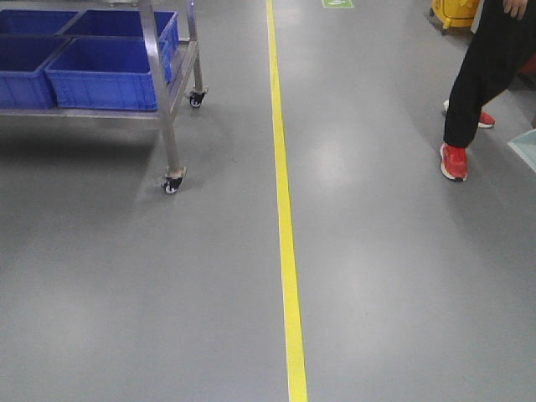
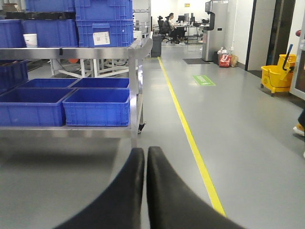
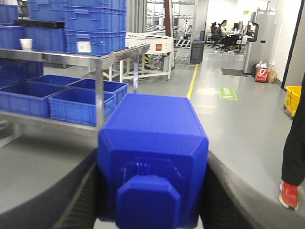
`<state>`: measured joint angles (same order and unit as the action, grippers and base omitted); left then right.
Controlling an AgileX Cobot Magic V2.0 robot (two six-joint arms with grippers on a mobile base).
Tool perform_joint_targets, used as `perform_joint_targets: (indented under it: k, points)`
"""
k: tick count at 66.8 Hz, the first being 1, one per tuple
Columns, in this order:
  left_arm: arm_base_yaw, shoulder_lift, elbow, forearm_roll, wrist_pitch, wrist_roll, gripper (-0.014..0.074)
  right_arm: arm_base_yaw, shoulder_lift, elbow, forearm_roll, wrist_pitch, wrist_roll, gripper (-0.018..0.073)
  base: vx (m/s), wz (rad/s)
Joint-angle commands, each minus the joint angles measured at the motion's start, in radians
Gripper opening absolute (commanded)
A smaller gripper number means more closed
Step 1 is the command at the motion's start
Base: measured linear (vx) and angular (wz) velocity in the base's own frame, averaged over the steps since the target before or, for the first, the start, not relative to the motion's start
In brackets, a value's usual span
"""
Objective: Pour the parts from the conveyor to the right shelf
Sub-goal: 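Turn into the aisle between the blue-bin shelves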
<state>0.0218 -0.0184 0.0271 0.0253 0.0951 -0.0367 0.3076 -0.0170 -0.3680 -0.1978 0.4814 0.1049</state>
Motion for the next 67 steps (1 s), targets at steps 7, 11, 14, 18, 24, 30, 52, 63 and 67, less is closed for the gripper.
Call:
perform_joint_targets:
  k: [7,11,14,18,24,30,52,63,67]
  points:
    - [-0.005,-0.006,-0.020,-0.006,-0.072,-0.007,-0.0006,0.002,0.009,-0.025,-0.018,-0.084,-0.009,-0.0008,0.72,-0.03]
    - [-0.005,-0.006,-0.020,-0.006,-0.072,-0.007,-0.0006,0.002,0.009,-0.025,-0.018,-0.084,-0.009,-0.0008,0.70,0.00]
    - [-0.005,-0.006,-0.020,-0.006,-0.072,-0.007,-0.0006,0.002,0.009,-0.025,-0.018,-0.084,-0.009,-0.0008,0.69,0.01]
    - [-0.005,-0.006,-0.020,-0.006,-0.072,-0.007,-0.0006,0.002,0.009,-0.025,-0.018,-0.084,-0.009,-0.0008,0.69,0.03]
    - [-0.005,-0.006,-0.020,-0.006,-0.072,-0.007,-0.0006,0.002,0.009,-0.025,-0.017,-0.084,-0.009,-0.0008,0.67,0.06]
    - [-0.005,-0.006,-0.020,-0.006,-0.072,-0.007,-0.0006,0.002,0.009,-0.025,-0.017,-0.084,-0.009,-0.0008,0.65,0.09]
    - [-0.005,-0.006,-0.020,-0.006,-0.072,-0.007,-0.0006,0.002,0.009,-0.025,-0.017,-0.084,-0.009,-0.0008,0.60,0.13]
    - [-0.005,-0.006,-0.020,-0.006,-0.072,-0.007,-0.0006,0.002,0.009,-0.025,-0.017,-0.084,-0.009,-0.0008,0.52,0.15]
    - [-0.005,-0.006,-0.020,-0.006,-0.072,-0.007,-0.0006,0.002,0.009,-0.025,-0.017,-0.084,-0.009,-0.0008,0.49,0.22]
